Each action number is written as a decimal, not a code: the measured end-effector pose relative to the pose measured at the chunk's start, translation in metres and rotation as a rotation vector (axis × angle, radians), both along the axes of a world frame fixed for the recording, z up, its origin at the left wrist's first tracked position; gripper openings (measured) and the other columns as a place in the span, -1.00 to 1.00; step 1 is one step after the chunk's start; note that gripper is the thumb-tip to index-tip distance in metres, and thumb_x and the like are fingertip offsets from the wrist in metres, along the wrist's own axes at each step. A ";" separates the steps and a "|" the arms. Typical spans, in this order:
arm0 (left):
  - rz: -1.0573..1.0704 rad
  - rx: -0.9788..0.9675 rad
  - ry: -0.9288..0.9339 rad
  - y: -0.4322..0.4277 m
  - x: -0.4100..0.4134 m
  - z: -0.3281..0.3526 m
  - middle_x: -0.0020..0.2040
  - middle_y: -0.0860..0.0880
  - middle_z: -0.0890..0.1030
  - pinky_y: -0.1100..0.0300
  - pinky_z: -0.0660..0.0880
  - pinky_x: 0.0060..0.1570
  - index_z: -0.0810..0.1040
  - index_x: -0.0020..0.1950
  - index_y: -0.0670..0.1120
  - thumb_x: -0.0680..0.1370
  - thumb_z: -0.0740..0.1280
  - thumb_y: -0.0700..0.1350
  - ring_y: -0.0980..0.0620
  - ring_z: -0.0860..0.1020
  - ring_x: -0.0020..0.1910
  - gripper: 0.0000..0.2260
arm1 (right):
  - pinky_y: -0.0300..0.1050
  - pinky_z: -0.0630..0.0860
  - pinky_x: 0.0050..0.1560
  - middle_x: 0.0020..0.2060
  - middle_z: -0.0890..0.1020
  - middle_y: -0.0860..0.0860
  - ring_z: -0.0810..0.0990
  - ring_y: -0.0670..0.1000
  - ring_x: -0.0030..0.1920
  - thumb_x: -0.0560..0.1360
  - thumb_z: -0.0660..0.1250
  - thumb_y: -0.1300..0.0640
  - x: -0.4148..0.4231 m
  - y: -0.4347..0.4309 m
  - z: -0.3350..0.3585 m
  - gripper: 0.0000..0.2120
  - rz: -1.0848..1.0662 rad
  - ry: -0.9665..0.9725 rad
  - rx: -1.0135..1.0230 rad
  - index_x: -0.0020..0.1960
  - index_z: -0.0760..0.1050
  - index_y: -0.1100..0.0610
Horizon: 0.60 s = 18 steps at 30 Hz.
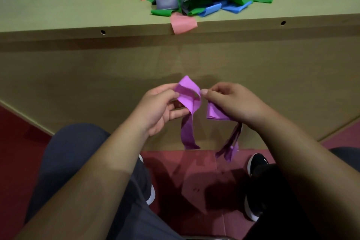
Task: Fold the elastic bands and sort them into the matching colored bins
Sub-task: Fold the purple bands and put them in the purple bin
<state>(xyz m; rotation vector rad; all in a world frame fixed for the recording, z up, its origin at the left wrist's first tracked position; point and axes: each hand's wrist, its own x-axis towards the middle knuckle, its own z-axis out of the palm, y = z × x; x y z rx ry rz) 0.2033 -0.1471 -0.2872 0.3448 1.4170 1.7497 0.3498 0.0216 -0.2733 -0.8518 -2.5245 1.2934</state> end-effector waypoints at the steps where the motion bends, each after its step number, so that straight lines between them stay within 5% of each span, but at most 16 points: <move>1: -0.002 0.003 -0.005 -0.001 0.000 0.000 0.03 -0.18 0.72 -0.02 0.72 -0.09 0.62 0.25 -0.19 0.67 0.19 -0.36 -0.07 0.72 -0.03 -0.72 | -0.12 0.54 0.00 -0.20 0.72 -0.17 0.63 -0.17 -0.16 0.56 0.41 -0.32 0.000 0.001 -0.001 -0.64 0.003 0.005 -0.024 0.03 0.71 -0.04; 6: -0.026 0.013 -0.003 -0.004 0.001 0.003 0.02 -0.22 0.72 0.04 0.70 -0.19 0.62 0.23 -0.21 0.65 0.22 -0.37 -0.04 0.68 -0.09 -0.76 | -0.19 0.53 0.34 0.06 0.76 -0.24 0.70 -0.22 0.16 0.60 0.46 -0.11 0.000 -0.003 -0.008 -0.78 0.046 0.087 -0.296 0.21 0.73 -0.10; 12: -0.049 0.008 0.003 -0.005 0.003 0.006 0.16 -0.19 0.73 0.04 0.72 -0.15 0.61 0.31 -0.24 0.66 0.25 -0.33 -0.05 0.70 -0.02 -0.74 | -0.30 0.59 0.09 0.01 0.80 -0.04 0.73 -0.12 0.00 0.58 0.52 0.08 -0.005 -0.012 -0.011 -0.82 0.053 0.191 -0.455 0.18 0.75 0.03; 18: -0.049 0.010 -0.020 -0.006 0.003 0.007 0.29 -0.10 0.70 0.02 0.70 -0.25 0.56 0.42 -0.13 0.70 0.22 -0.24 -0.13 0.68 0.15 -0.69 | -0.37 0.53 -0.04 -0.07 0.80 -0.09 0.67 -0.20 -0.12 0.55 0.55 0.07 -0.007 -0.016 -0.013 -0.86 0.025 0.177 -0.319 0.11 0.77 0.00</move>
